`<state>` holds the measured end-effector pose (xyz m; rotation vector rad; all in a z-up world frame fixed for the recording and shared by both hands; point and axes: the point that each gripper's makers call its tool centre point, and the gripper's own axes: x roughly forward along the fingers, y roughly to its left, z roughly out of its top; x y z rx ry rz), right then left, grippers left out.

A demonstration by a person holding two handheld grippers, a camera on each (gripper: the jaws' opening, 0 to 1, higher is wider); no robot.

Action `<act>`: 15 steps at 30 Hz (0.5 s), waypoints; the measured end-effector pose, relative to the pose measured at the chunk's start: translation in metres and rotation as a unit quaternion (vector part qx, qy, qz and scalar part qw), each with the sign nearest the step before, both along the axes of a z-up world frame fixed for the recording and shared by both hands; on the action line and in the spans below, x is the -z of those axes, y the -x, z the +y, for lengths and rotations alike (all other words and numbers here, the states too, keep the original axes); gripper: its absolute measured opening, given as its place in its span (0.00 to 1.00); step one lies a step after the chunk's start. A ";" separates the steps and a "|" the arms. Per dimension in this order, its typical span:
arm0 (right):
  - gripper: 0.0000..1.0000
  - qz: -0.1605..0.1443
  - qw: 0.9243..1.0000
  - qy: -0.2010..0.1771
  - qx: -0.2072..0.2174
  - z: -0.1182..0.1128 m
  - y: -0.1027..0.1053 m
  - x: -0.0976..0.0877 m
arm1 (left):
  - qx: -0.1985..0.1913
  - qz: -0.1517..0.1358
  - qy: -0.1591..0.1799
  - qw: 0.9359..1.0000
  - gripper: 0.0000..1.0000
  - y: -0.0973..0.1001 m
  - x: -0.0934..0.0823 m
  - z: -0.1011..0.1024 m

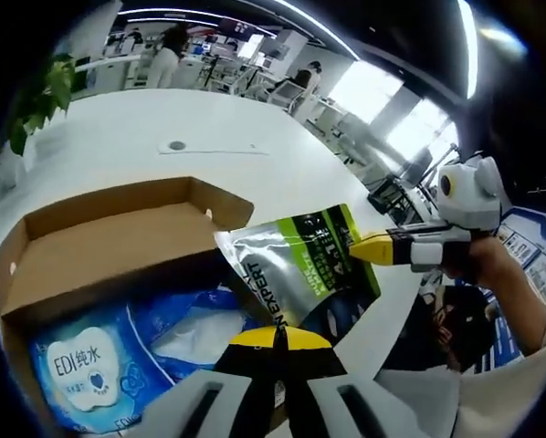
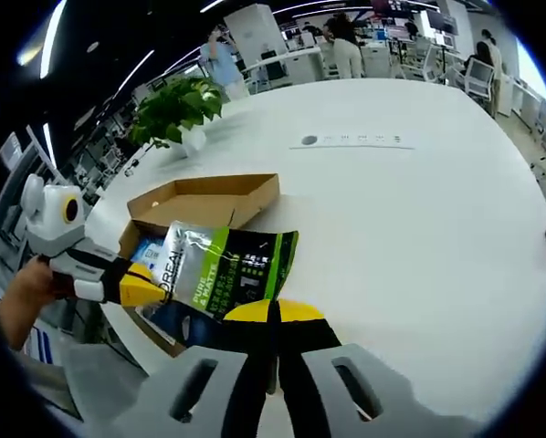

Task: Operate the shoe box by opening the lid, removing the specified soft item, and placing it in the target area until the item is outside and the box remains undamaged.

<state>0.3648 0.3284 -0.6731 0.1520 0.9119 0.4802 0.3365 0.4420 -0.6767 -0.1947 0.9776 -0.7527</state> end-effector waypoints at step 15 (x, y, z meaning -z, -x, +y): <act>0.00 0.011 1.000 0.019 0.014 -0.034 -0.010 0.007 | 0.028 0.006 -0.006 1.000 0.00 -0.010 0.005 -0.036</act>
